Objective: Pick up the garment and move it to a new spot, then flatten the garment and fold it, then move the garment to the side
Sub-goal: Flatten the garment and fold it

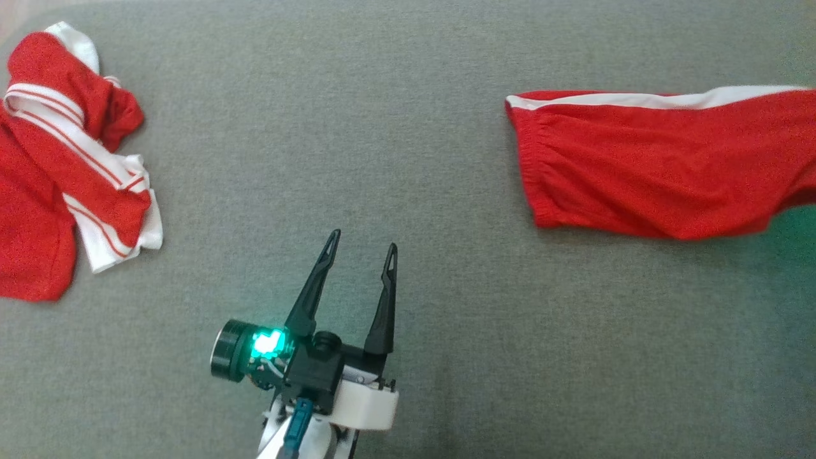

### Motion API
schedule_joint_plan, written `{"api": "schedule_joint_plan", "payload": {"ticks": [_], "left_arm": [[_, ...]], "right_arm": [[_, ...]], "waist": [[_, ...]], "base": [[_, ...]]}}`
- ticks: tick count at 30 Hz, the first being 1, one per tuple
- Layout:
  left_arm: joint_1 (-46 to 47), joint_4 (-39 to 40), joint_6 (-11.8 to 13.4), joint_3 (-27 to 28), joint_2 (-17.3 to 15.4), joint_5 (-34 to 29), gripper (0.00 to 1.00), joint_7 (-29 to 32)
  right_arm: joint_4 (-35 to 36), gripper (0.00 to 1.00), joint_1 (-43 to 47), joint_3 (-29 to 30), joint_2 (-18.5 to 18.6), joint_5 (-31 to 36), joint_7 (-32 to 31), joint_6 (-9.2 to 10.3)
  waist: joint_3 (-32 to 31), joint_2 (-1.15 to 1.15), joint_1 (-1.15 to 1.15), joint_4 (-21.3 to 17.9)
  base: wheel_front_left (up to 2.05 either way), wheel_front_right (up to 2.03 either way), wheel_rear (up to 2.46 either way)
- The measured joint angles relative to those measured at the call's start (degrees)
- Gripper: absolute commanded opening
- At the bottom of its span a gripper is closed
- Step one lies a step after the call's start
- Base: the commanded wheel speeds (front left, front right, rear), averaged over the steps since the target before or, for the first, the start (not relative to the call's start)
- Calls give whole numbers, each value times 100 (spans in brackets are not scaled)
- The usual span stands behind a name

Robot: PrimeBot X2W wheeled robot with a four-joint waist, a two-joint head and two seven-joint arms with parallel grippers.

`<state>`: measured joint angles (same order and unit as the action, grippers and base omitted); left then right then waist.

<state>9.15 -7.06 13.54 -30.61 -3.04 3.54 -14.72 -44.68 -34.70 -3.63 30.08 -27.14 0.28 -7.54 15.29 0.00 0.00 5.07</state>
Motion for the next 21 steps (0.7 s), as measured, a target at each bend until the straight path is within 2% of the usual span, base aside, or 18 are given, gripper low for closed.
{"api": "schedule_joint_plan", "payload": {"ticks": [7, 16, 17, 19, 20, 21], "left_arm": [[-6, -167, -101, 15, 1, 0, 100, 0], [-8, -237, -197, -52, 4, 11, 100, 0], [-8, -241, -202, -65, 5, 13, 100, 0], [-7, -255, -203, -79, 7, 73, 100, 0], [-7, -265, -201, -77, 7, 99, 100, 0], [-7, -275, -199, -77, 7, 112, 100, 0]], "right_arm": [[907, 0, -206, -372, -447, -14, -23, 0], [1960, 0, -180, -1484, -1288, -52, -655, 0], [2005, 5, -140, -1595, -1378, -52, -703, 0], [2024, 35, 18, -1794, -1530, -51, -761, 0], [2019, 100, 124, -1861, -1592, -36, -760, 0], [2020, 100, 233, -1903, -1655, 11, -751, 0]], "waist": [[-161, 0, 0, -135], [-281, 0, 0, -40], [-279, 0, 0, -13], [-272, 0, 0, 55], [-269, 0, 0, 91], [-266, 0, 0, 124]], "base": [[0, 0, 0], [0, 0, 0], [0, 0, 0], [0, 0, 0], [0, 0, 0], [0, 0, 0]]}}
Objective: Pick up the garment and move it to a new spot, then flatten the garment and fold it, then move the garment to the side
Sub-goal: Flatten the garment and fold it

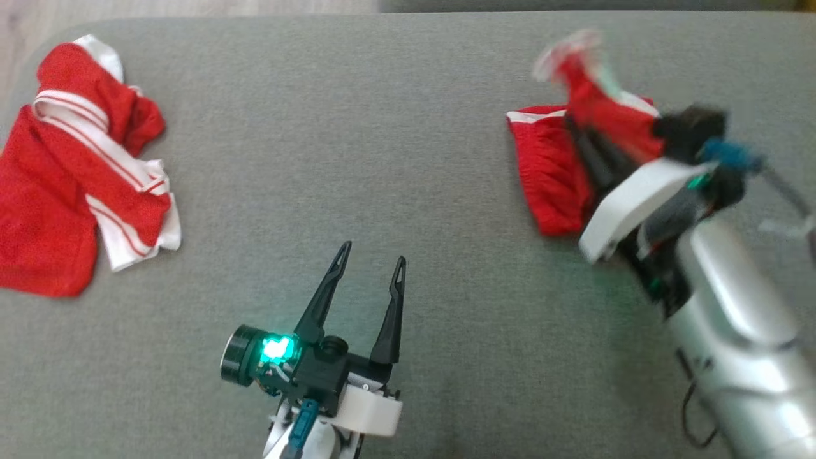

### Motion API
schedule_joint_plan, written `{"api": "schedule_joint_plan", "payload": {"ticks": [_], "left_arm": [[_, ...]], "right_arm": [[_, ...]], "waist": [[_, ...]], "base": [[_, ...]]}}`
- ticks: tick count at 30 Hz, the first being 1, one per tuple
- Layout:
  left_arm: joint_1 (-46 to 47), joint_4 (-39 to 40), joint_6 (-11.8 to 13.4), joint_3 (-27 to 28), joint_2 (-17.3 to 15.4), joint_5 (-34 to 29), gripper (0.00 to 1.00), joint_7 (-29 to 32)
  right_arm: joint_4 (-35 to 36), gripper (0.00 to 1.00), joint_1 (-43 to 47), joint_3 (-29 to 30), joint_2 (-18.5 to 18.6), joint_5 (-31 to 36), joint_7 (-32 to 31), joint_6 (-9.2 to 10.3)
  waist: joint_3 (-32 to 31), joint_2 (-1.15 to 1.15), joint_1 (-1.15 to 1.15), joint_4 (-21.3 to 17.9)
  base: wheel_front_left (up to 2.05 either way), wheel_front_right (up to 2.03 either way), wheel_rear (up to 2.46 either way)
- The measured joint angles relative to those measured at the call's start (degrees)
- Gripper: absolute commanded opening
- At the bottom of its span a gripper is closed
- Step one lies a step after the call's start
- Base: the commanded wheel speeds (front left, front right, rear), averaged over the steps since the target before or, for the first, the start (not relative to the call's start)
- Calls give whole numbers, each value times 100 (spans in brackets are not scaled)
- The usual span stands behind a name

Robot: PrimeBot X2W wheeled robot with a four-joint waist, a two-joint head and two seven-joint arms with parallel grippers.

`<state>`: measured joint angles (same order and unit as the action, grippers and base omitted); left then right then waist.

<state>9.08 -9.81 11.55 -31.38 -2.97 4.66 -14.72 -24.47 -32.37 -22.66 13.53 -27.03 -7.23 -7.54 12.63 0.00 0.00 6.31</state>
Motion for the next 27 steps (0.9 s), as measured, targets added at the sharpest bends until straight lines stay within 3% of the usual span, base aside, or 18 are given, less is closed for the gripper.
{"api": "schedule_joint_plan", "payload": {"ticks": [8, 12, 16, 20, 27], "left_arm": [[-12, -3, 64, 15, 2, 81, 100, 0], [-191, 132, 151, 200, 5, 371, 100, 0], [-507, 203, 230, 430, 0, 658, 100, 0], [-750, 224, 371, 635, 1, 715, 100, 0], [-1288, 235, 470, 757, 0, 709, 100, 0]], "right_arm": [[416, 100, 627, 193, 70, 110, 599, 0], [742, 100, 948, 725, 303, 322, 1386, 0], [905, 100, 1485, 1037, 305, 342, 2011, 0], [937, 100, 2183, 1354, 238, 476, 2147, 0], [1399, 100, 3522, 2030, -218, 951, 2162, 0]], "waist": [[-117, 0, 0, 96], [-312, 0, 0, 49], [-567, 0, 0, -60], [-870, 0, 1, -165], [-1337, 0, 2, -279]], "base": [[0, 0, 0], [0, 0, 0], [0, 0, 0], [0, 0, 0], [0, 0, 0]]}}
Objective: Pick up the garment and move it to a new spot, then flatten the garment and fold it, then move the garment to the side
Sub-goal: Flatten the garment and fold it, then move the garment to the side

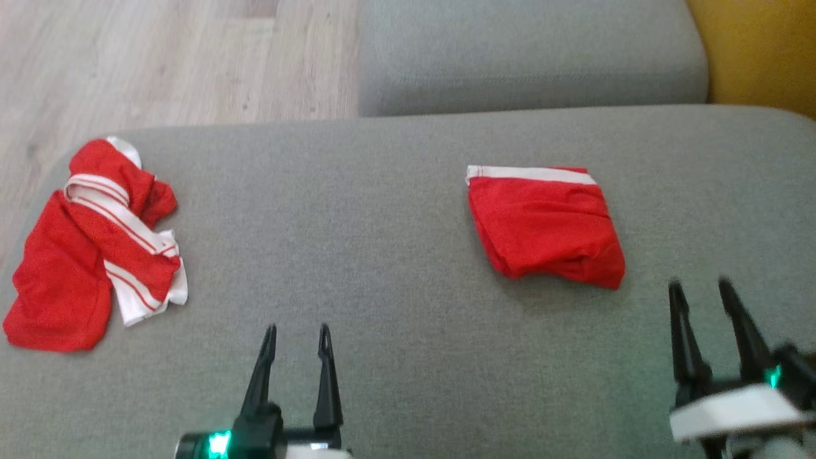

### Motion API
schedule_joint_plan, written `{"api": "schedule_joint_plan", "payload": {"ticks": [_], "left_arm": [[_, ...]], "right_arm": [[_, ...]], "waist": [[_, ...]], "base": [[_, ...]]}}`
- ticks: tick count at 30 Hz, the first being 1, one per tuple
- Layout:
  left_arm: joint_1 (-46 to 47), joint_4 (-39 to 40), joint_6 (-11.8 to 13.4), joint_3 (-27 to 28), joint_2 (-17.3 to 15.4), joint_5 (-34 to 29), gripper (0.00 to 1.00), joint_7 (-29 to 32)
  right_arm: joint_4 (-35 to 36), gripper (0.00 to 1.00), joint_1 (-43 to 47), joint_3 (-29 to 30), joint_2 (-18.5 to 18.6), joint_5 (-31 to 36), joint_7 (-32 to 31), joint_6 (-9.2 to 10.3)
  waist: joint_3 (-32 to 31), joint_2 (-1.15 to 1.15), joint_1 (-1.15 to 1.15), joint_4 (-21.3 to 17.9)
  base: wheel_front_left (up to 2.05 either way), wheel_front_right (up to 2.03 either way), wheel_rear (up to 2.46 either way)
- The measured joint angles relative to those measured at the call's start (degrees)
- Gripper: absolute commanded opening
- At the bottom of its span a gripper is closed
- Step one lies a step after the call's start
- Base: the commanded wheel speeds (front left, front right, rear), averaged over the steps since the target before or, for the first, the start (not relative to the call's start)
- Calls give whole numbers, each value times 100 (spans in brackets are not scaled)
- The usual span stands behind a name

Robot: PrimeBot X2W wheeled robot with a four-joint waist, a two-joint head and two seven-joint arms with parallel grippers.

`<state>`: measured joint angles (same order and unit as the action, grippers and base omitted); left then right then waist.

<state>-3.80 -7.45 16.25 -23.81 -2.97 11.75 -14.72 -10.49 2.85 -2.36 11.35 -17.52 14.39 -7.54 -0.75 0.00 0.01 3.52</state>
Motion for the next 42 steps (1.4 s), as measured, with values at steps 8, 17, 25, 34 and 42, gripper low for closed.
{"api": "schedule_joint_plan", "payload": {"ticks": [8, 17, 25, 34, 42], "left_arm": [[-366, -23, -10, -3, -2, -133, 100, 1], [-365, -74, -98, 27, -2, -174, 100, 1], [-365, -78, -115, 37, -2, -178, 100, 1], [-355, -74, -163, 98, -2, -225, 100, 1], [-151, 63, -163, 46, -2, 98, 100, 1]], "right_arm": [[94, 100, 635, 275, -390, 279, 0, 0], [36, 100, 636, 248, -513, 399, 0, 0], [13, 100, 634, 198, -521, 399, 0, 0], [23, 100, 621, 166, -526, 398, 0, 0], [-207, 100, 165, 46, -365, 225, 0, 0]], "waist": [[-252, 0, 0, -4], [-322, 0, -1, -38], [-285, 0, -1, -56], [-122, 0, -1, -16], [394, 0, -2, 99]], "base": [[0, 0, 0], [0, 0, 0], [0, 0, 0], [0, 0, 0], [0, 0, 0]]}}
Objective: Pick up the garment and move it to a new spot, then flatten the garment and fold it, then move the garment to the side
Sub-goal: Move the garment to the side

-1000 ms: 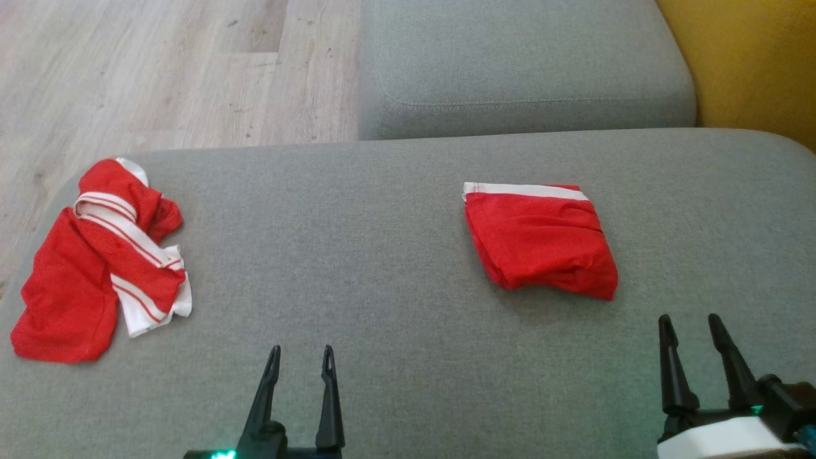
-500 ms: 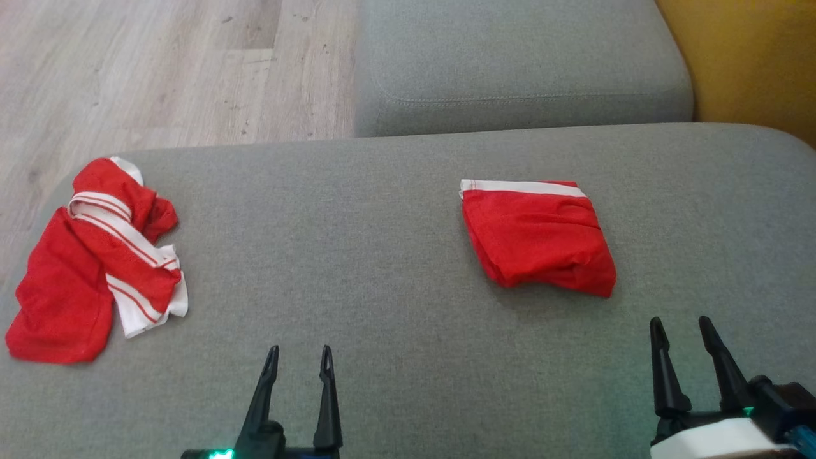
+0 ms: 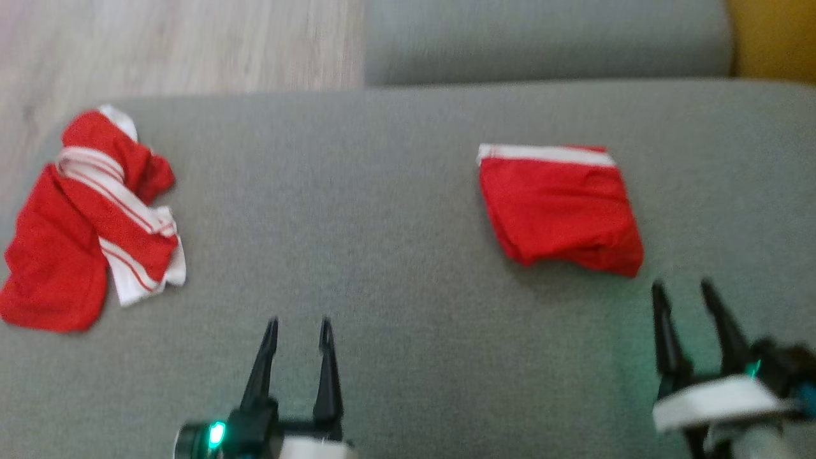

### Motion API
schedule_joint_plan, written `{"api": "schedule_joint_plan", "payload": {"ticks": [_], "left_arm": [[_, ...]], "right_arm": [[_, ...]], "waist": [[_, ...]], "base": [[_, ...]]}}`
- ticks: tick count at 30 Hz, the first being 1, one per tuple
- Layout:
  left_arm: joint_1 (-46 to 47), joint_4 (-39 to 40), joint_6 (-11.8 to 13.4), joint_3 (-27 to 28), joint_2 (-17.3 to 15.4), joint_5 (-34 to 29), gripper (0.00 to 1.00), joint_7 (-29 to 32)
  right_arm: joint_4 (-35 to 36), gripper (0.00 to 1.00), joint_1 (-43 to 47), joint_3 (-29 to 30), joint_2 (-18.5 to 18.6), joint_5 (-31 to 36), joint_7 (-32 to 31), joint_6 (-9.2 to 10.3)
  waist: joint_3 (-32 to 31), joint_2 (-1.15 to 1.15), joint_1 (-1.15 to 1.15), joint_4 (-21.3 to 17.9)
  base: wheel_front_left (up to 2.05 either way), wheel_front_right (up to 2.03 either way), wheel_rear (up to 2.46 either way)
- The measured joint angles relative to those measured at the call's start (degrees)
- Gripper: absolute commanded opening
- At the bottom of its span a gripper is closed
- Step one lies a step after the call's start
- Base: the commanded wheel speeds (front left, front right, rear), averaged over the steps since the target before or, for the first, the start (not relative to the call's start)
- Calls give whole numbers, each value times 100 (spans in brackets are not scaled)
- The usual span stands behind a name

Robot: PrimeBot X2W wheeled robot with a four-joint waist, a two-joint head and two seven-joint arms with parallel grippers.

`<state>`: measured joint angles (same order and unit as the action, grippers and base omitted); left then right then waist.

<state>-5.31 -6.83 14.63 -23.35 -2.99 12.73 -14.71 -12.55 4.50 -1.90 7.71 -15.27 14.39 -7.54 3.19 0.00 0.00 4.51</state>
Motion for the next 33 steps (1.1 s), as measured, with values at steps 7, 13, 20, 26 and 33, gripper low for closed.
{"api": "schedule_joint_plan", "payload": {"ticks": [7, 13, 20, 26, 33], "left_arm": [[687, 101, 1, -303, 4, -428, 100, 0], [984, 107, 7, -527, 4, -517, 100, 0], [1355, 103, 60, -665, 7, -532, 100, 0], [1477, 66, 111, -759, 7, -532, 100, 0], [1657, 63, 92, -676, 7, -633, 100, -1]], "right_arm": [[-649, 100, -1386, -27, 374, -635, -423, 0], [-1100, 100, -2370, -113, 753, -1362, -1759, 0], [-1534, 85, -2864, -374, 946, -1794, -2730, 0], [-1440, 0, -2906, -608, 983, -1991, -2593, 0], [-1443, 0, -3238, -410, 1726, -1497, -2360, 0]], "waist": [[669, 0, -2, 110], [1150, 0, -1, 155], [1542, 0, -1, 138], [1706, 0, 0, 26], [1970, 0, 0, -257]], "base": [[0, 0, 0], [0, 0, 0], [0, 0, 0], [0, 0, 0], [0, 0, 0]]}}
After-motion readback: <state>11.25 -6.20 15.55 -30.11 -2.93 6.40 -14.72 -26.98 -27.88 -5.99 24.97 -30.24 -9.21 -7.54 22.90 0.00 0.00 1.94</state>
